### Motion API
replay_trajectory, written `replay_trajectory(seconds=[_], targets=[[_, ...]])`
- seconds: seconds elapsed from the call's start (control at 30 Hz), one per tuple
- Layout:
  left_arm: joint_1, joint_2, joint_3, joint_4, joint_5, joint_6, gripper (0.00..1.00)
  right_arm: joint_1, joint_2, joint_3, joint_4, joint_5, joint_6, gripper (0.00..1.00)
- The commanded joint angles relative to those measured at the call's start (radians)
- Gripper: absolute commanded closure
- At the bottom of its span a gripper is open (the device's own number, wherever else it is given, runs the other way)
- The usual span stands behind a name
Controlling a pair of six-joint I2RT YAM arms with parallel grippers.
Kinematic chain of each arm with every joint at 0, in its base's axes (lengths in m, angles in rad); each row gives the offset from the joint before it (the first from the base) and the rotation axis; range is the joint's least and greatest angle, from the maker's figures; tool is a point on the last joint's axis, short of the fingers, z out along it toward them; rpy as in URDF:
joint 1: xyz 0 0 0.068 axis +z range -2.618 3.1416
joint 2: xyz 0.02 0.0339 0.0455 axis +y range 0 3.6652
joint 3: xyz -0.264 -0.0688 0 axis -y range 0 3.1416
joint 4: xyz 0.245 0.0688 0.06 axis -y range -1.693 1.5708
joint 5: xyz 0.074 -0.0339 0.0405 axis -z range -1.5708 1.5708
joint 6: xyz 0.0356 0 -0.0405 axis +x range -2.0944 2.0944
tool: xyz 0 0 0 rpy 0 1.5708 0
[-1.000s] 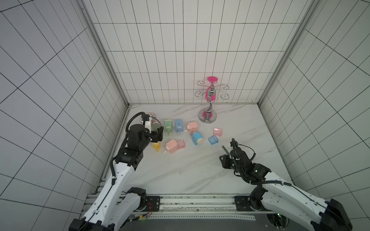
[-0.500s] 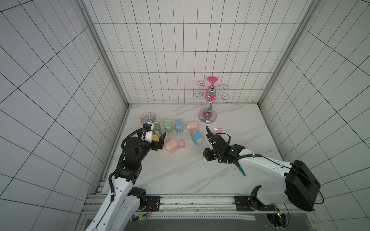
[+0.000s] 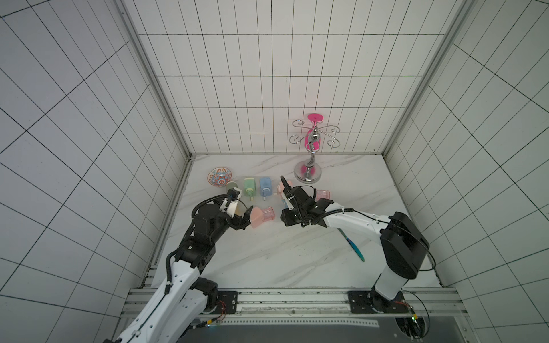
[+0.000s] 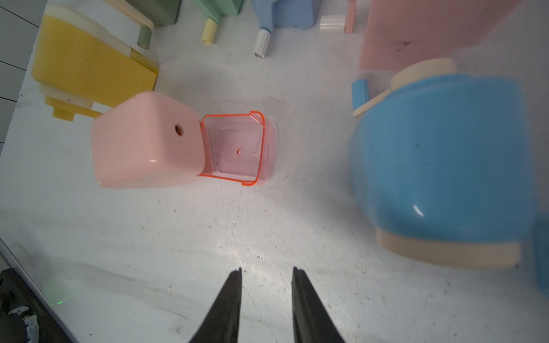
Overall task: Put the tray back into the pencil sharpener
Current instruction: Close the container of the pencil sharpener.
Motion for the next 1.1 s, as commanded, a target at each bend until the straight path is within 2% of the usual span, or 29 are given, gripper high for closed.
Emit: replay_trajectory(seconds=[0.0,0.1,0.3,0.5,0.63,1.07], targets=[[-0.044,0.070,0.060,-0.107,-0.007,0.094,0.04,0.003,0.029,0.071,0.011,0.037,0.014,0.68],[-0.072,0.153,0.107,-0.160,-0.027,0.119,0.04,-0.006,0.047,0.091,0.026,0.037,0.019,0.68],[-0.071,0.260,0.159,-0.178,-0.091,0.102,0.04,-0.042,0.082,0.090,0.100,-0.022,0.055,0.68],[-0.054,0.343,0.166,-0.156,-0.034,0.179,0.02,-0.043,0.149,0.132,0.134,-0.061,0.062,0.66],[-0.010,0.408,0.193,-0.181,0.050,0.183,0.02,-0.043,0.188,0.163,0.135,-0.051,0.057,0.66],[0.016,0.558,0.274,-0.261,0.120,0.293,0.02,-0.047,0.252,0.216,0.135,-0.101,0.053,0.66]])
